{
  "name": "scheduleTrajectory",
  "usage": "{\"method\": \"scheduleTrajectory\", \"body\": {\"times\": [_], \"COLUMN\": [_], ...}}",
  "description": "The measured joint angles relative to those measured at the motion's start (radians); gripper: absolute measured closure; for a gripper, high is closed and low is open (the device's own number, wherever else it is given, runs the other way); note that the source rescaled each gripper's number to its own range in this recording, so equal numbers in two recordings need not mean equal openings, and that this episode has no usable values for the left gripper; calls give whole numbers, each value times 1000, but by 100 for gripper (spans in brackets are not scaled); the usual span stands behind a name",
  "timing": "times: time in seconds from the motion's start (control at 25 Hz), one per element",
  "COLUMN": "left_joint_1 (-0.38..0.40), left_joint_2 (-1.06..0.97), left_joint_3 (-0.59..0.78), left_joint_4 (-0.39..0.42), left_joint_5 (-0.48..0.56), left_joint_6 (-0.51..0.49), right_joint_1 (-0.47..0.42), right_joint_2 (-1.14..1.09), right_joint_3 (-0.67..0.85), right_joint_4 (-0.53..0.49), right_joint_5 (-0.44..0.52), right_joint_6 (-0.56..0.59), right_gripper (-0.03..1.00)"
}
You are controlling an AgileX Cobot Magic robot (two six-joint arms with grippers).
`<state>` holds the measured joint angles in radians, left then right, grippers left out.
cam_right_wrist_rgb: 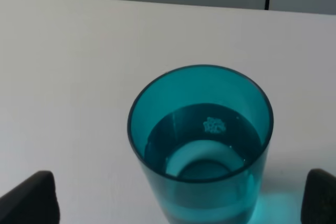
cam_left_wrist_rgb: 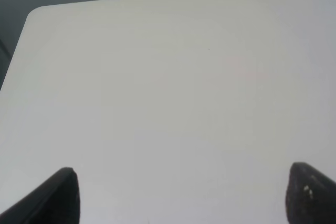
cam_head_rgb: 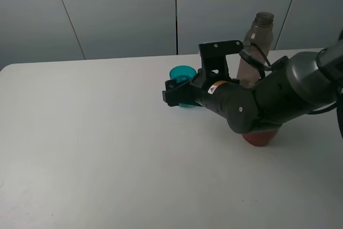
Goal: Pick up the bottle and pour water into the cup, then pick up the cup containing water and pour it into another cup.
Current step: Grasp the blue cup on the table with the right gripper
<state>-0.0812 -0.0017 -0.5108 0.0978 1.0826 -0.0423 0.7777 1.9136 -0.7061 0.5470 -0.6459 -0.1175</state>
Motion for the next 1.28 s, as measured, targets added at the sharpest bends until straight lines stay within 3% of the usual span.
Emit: {"method": "scheduleTrajectory", "body": {"times": [0.6,0.96,1.28], "left_joint_1": [0,0,0], "left_joint_2": [0,0,0], "left_joint_3": [0,0,0], "left_joint_4": [0,0,0], "left_joint_5": [0,0,0], "left_joint_6": [0,0,-2], "right_joint_1": [-104,-164,-174], "right_joint_2": [23,23,52], "right_joint_3": [-34,-34,-36], "right_joint_4": [-154,-397,-432], "right_joint_5": [80,91,59], "right_joint_6": [-6,24,30], "right_gripper": [-3,-3,-3]}}
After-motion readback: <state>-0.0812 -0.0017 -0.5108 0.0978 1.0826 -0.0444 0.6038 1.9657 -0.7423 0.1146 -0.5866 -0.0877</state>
